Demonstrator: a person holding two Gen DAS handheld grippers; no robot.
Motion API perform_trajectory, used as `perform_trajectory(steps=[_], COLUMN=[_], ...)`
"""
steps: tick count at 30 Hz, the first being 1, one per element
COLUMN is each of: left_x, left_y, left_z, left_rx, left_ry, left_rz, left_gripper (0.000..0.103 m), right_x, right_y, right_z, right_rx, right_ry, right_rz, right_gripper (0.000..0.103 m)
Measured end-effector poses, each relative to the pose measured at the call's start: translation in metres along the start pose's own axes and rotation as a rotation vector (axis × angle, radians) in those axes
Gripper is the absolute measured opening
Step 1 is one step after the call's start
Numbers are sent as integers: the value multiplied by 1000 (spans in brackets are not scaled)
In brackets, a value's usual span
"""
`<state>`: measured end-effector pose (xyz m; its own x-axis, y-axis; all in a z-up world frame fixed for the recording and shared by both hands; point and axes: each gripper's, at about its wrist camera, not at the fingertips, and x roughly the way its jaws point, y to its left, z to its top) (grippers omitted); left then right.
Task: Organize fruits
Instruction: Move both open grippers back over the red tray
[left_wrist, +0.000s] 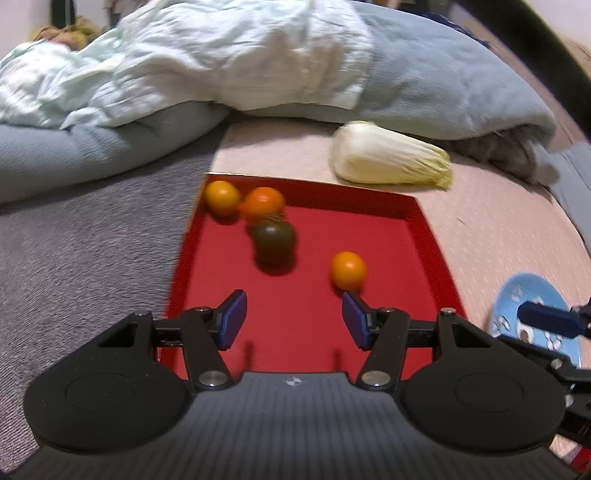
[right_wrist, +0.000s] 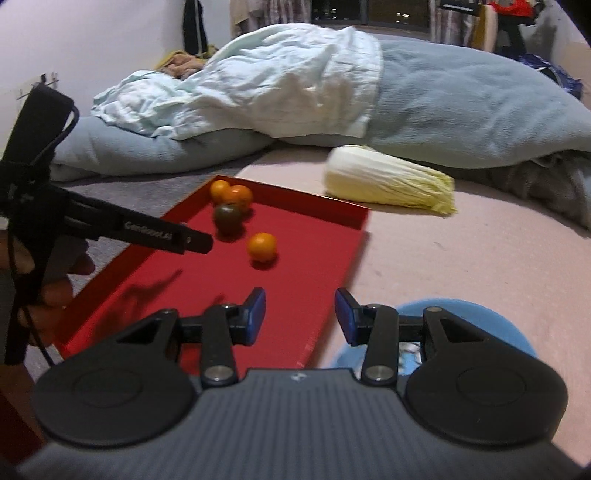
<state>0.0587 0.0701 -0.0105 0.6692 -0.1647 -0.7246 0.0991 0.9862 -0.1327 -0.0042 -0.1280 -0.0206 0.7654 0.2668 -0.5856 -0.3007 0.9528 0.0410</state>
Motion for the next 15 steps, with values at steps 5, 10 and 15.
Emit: perform_trajectory(steps=[5,10,15], left_x=[0,3,13], left_y=[13,14,25], left_z=[5,6,12], left_rx=[-24,-9,-50], left_ry=[-9,-15,3], left_rz=[50,48,41], left_gripper=[63,63,63], right_x=[30,62,92], right_y=[13,21,30], right_z=[12,23,32], right_rx=[25,52,40], right_ry=[27,56,88], right_rz=[34,46,37], right_gripper=[44,44,44])
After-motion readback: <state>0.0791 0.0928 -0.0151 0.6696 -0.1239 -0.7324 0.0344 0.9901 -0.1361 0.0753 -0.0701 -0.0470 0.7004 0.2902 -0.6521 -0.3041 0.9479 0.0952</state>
